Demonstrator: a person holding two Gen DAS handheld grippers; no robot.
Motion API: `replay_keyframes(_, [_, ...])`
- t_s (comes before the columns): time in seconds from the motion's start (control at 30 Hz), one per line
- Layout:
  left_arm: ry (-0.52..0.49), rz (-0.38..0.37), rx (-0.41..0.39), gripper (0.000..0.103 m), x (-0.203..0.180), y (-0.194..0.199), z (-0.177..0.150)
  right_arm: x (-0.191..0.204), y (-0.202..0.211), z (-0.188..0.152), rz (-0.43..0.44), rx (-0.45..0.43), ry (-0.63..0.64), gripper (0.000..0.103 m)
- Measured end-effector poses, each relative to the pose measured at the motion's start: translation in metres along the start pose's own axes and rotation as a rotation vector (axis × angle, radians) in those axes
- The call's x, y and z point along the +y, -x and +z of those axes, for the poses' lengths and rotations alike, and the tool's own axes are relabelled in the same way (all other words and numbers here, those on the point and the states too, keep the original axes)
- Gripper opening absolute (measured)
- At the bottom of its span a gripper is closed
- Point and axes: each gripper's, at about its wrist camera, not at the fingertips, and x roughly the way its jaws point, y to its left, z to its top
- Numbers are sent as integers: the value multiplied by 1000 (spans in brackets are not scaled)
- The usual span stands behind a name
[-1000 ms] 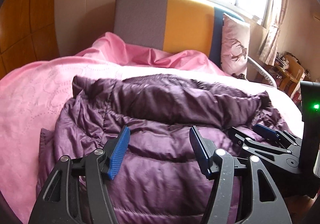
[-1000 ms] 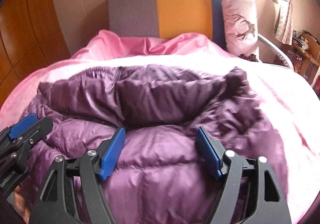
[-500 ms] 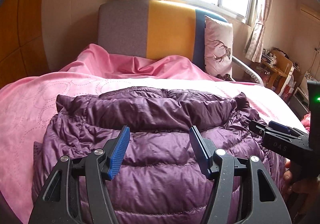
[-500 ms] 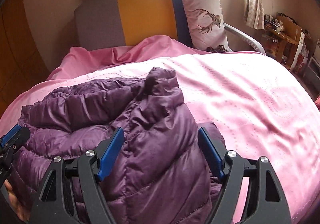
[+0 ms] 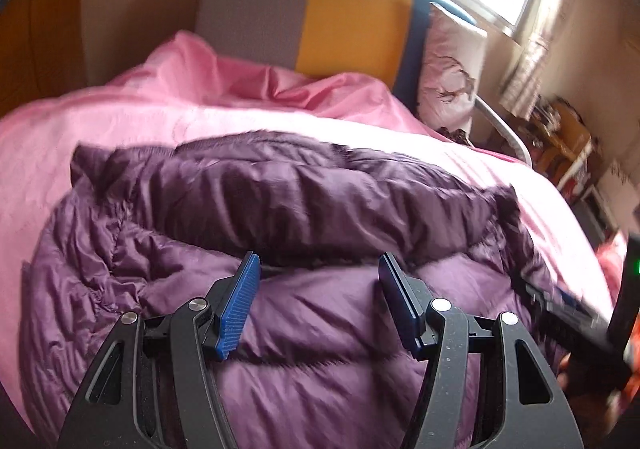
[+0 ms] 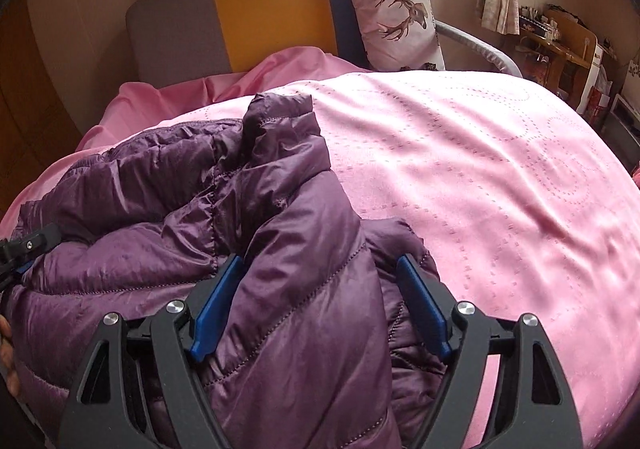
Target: Fold large clothes
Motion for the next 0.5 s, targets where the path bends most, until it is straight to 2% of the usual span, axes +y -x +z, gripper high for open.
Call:
replay_keyframes(0.07, [35,-1,69,61,10,-18,8,-2,-7,-3,13,15,-11,77])
replay_keyframes(0.17, [-7,31,94,61,10,-38,5,-10,-15,-6,52,30,-44,78])
replay_keyframes(0.27, [-41,61,78,61,7,-49,-4,-15,-16,-8,70,40,-57,79])
replay_keyframes(0.4, [-46,59,69,61,9,-47,-7,-16,-8,-3,82,61,-73,81])
replay_keyframes(0.5, [-35,38,73,61,12,-33,-5,-25,10,-3,99,48,-104,91])
